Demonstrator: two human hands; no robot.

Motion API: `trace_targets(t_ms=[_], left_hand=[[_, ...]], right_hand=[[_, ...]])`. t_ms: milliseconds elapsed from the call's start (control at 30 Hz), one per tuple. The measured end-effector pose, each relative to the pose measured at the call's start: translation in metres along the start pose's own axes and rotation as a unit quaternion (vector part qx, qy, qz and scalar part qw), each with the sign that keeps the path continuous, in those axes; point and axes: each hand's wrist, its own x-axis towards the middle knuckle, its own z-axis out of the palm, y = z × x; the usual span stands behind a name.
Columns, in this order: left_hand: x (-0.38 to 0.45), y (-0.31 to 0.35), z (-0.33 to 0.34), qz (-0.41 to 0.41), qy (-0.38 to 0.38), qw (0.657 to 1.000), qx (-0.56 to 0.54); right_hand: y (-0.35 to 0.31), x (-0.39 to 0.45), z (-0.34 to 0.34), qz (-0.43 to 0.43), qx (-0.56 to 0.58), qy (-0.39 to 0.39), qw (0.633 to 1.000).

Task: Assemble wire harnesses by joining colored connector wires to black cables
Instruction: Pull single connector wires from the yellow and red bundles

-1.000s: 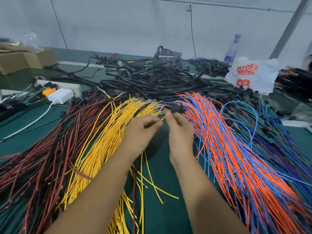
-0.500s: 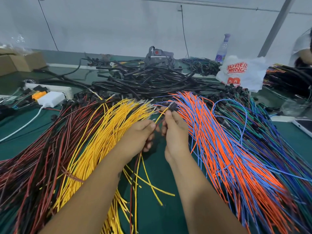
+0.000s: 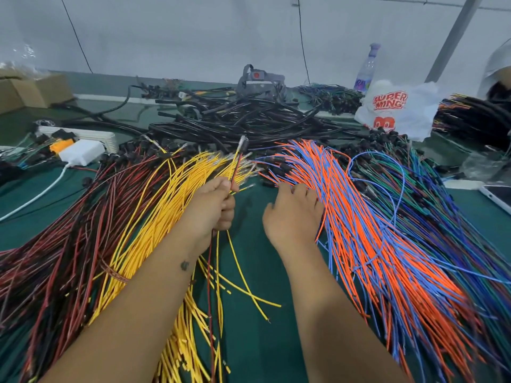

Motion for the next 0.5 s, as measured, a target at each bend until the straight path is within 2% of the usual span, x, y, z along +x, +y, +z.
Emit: trace_targets(t_ms=[133, 233, 300, 367, 433, 500], left_hand=[[-0.002, 0.005, -0.002, -0.044, -0.056, 0.997, 0.038], [-0.002, 0.010, -0.008, -0.062, -0.067, 0.996, 0.002], [0.000, 0.017, -0.015, -0.043, 0.005, 0.999, -0.012], [0.004, 0.024, -0.026, 0.009, 0.123, 0.992, 0.022], [0.007, 0.025, -0.038, 0.075, 0.230, 0.968, 0.062], [0.008, 0.020, -0.042, 0.120, 0.285, 0.946, 0.094]], right_hand=[[0.005, 0.002, -0.003, 0.013, 0.023, 0.014, 1.000], [0.007, 0.004, -0.004, 0.011, 0.055, 0.023, 0.998], [0.006, 0.006, -0.004, 0.010, 0.072, 0.031, 0.997], [0.006, 0.008, -0.004, 0.012, 0.083, 0.040, 0.996], [0.006, 0.008, -0.003, 0.005, 0.076, 0.039, 0.996], [0.007, 0.006, -0.002, -0.010, 0.054, 0.033, 0.998]])
